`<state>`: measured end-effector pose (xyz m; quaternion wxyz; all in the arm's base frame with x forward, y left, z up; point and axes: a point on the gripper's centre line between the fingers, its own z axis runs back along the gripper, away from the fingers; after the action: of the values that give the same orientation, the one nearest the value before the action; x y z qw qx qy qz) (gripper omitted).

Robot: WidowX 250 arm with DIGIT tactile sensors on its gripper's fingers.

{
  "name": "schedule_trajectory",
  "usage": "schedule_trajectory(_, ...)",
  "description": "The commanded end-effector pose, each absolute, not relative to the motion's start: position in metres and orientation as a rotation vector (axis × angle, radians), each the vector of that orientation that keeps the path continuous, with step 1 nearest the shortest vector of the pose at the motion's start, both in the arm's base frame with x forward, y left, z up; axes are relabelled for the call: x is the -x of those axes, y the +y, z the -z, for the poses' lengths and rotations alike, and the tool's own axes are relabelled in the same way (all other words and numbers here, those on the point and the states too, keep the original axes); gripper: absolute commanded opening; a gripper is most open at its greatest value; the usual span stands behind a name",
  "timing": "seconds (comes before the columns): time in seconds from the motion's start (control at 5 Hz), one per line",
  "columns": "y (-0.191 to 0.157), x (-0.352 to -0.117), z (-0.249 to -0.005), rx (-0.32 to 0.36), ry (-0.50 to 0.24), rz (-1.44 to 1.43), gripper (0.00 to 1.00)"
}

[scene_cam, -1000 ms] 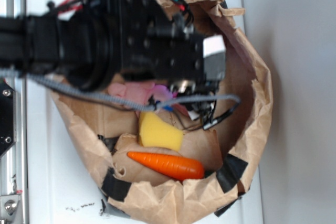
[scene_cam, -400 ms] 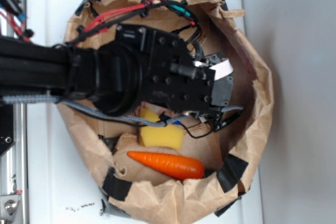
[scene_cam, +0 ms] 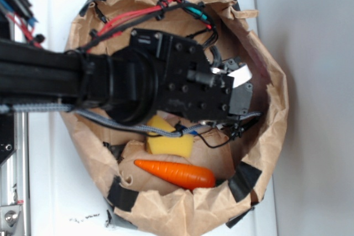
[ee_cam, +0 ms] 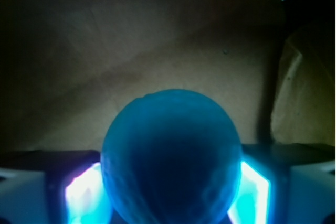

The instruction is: Grab the blue ball.

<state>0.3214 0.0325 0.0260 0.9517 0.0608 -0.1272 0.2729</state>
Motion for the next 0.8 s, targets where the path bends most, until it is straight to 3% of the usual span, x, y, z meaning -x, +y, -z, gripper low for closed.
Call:
schedule_trajectory(0.0, 0.031, -0.321, -0.047, -0.095, -0.317, -0.499, 0.0)
schedule_trajectory(0.2, 0.03, -0.306, -0.063, -0.049, -0.318, -0.442, 0.0)
schedule_trajectory(0.6, 0.036, -0.254, -0.125, 0.062, -0.175, -0.228, 0.0)
